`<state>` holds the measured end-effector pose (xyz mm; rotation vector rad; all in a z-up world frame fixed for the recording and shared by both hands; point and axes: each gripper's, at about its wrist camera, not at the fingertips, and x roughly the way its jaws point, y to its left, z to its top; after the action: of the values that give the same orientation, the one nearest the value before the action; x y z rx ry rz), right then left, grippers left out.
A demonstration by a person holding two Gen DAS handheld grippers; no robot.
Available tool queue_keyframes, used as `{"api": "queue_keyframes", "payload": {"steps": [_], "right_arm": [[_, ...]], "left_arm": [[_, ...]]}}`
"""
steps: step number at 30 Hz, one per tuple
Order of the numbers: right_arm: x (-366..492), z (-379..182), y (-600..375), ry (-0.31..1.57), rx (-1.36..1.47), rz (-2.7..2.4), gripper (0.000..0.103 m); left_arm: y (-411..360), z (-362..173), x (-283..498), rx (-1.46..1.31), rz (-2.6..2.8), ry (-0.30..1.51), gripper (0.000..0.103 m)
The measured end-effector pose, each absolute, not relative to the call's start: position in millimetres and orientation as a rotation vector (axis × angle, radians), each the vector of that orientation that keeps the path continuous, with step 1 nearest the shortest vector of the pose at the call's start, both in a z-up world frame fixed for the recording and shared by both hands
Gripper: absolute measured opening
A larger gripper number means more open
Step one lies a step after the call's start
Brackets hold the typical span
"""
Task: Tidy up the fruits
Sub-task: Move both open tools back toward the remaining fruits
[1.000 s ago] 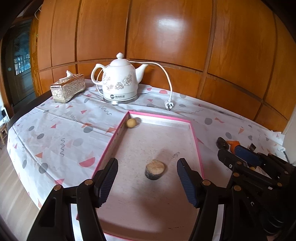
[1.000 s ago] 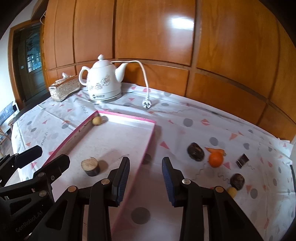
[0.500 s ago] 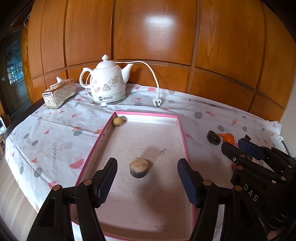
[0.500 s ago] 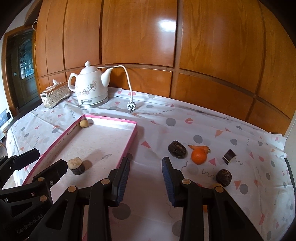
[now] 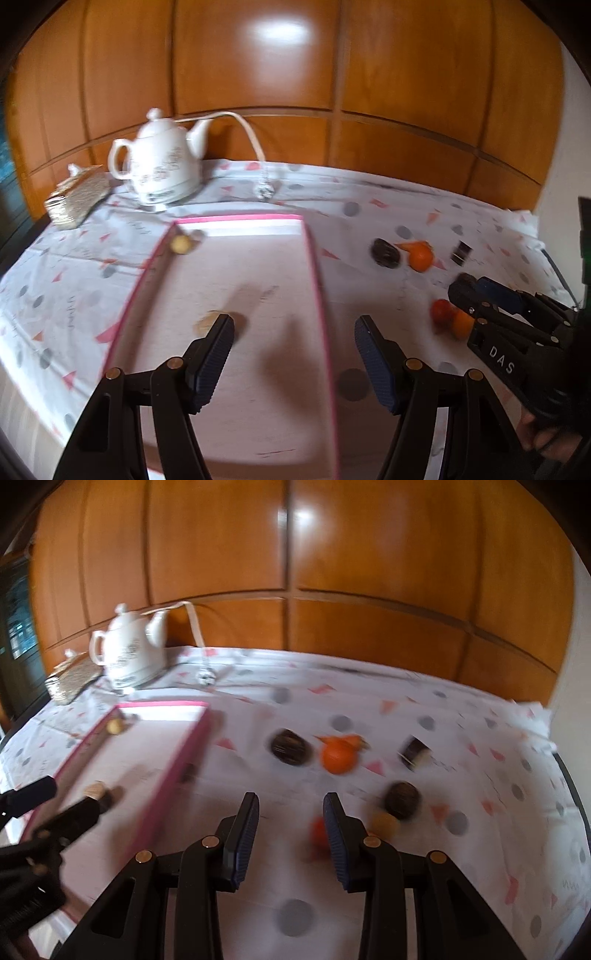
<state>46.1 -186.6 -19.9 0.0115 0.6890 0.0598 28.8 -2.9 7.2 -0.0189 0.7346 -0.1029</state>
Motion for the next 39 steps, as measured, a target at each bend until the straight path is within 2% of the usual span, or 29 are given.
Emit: {"api": "queue_keyframes", "payload": {"steps": [15,23,27,34,35,37,38,39], "right_arm": [[41,-63,-293,0.797,0.145,-0.171,0.036],[45,-74,-310,0.831,0.162,-0.196,0.036],[44,-78,-315,0.838,0.167,-0.197,0.036],[45,-84,-323,0.855,0.184,-0.197,0.036],[45,-85,-323,0.859,0.187,-0.196,0.036],[44,-86,-324,0.861,0.191,-0.195,0.036],[44,-86,-324,0.859,0.191,-0.193,0.036],[44,-86,-324,0.859,0.193,-0.19,0.036]], "left_arm": [[-74,-20,61,-0.015,-0.332,0.829,0.068],[-120,-28,62,0.018,-0.489,0.857,0.067],[-143,-35,66,0.043,-0.54,0.877,0.062],[-167,-53,79,0.043,-0.517,0.921,0.061],[-169,-56,81,0.041,-0.516,0.925,0.06],[-171,-60,84,0.048,-0.507,0.927,0.049],[-172,-61,84,0.035,-0.53,0.932,0.039],[-172,-61,83,0.033,-0.542,0.928,0.036]]}}
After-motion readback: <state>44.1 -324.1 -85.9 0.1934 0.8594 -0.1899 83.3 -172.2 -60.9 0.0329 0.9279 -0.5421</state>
